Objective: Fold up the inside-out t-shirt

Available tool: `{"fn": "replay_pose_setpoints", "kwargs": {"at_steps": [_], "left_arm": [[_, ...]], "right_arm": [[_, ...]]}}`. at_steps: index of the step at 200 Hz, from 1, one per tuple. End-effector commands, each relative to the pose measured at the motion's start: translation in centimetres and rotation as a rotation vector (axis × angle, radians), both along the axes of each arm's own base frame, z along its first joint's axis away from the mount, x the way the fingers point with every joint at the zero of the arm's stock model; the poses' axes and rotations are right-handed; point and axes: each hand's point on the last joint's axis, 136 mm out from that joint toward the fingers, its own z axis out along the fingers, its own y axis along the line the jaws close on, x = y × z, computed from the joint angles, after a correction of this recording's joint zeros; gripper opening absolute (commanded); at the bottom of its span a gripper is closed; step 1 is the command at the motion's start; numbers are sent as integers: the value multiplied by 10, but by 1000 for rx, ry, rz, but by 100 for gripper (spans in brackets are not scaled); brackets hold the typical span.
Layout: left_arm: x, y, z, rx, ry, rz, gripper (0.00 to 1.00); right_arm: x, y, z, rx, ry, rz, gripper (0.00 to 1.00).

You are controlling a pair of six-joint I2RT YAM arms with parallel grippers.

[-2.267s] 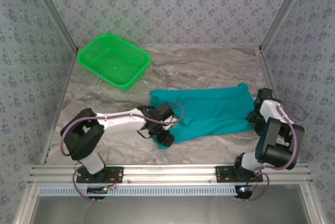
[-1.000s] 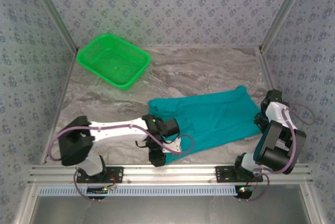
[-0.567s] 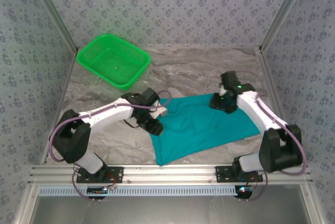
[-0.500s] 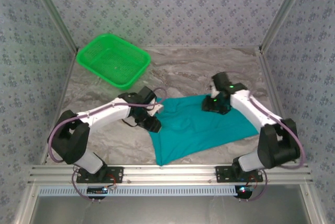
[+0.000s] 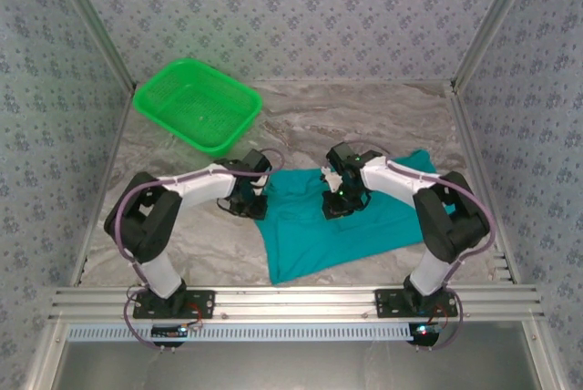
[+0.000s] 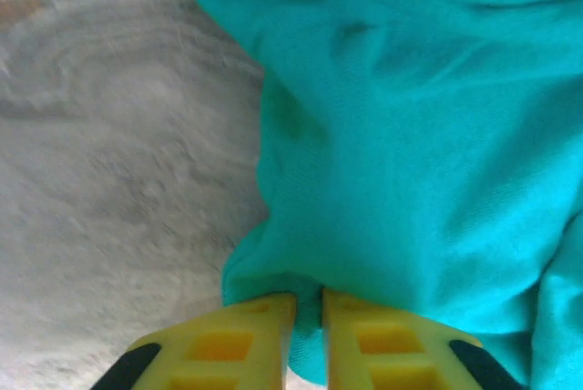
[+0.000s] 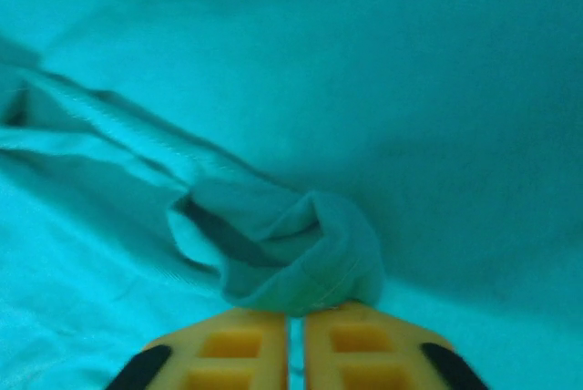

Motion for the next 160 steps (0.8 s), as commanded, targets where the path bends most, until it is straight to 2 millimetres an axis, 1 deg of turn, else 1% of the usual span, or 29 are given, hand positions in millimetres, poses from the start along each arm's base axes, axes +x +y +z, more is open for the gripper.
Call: {"fn": "replay_pose_setpoints", "kwargs": {"at_steps": [1, 8, 13, 21, 24, 33, 40, 45, 49, 56, 59, 69, 74, 92, 107, 112, 119, 124, 131, 139, 151, 160], "left_arm": [[11, 33, -21, 180, 0, -33, 17], [9, 41, -22, 223, 17, -51, 17], [11, 45, -21, 242, 19, -46, 17], [14, 47, -21, 247, 26, -45, 17], [15, 48, -20, 245, 28, -46, 18], [17, 47, -15, 237, 24, -57, 21], [20, 48, -9, 240, 8, -65, 26], [24, 48, -3, 236, -11, -64, 29], [28, 48, 2, 234, -25, -60, 31], [32, 48, 13, 225, -46, -55, 32], [34, 47, 19, 215, -57, -58, 33], [40, 35, 40, 154, -94, -84, 35], [42, 27, 52, 118, -111, -106, 35], [48, -5, 102, 14, -188, -221, 38], [54, -33, 140, -48, -255, -343, 39], [57, -42, 149, -65, -282, -377, 39], [61, -52, 159, -88, -320, -438, 39], [64, -59, 161, -99, -346, -489, 40], [69, -65, 158, -97, -380, -567, 40], [72, -68, 146, -71, -402, -659, 41], [76, -66, 125, -6, -404, -790, 40], [79, -62, 109, 41, -392, -858, 40]], "right_arm": [[31, -2, 5, -13, -69, -77, 4], [37, -5, 7, -15, -83, -122, 2], [42, -9, 9, -24, -92, -155, 5], [47, -16, 12, -41, -104, -206, 21], [49, -18, 14, -44, -109, -219, 24], [53, -26, 19, -56, -120, -255, 25], [57, -38, 23, -81, -136, -302, 26], [60, -45, 27, -83, -143, -334, 28], [63, -51, 31, -76, -150, -359, 34], [67, -64, 37, -61, -154, -415, 48], [70, -70, 40, -51, -157, -440, 51], [76, -91, 48, -22, -161, -510, 53], [80, -105, 52, -22, -170, -558, 53], [88, -167, 59, -33, -181, -779, 52], [89, -218, 57, -45, -167, -979, 53], [91, -230, 56, -34, -164, -1026, 52], [94, -241, 55, -10, -163, -1061, 52], [96, -247, 52, -3, -155, -1083, 52], [99, -253, 49, 10, -136, -1100, 52], [104, -254, 44, 38, -111, -1106, 52], [106, -254, 36, 45, -58, -1124, 52], [111, -248, 34, 61, -46, -1114, 52]]}}
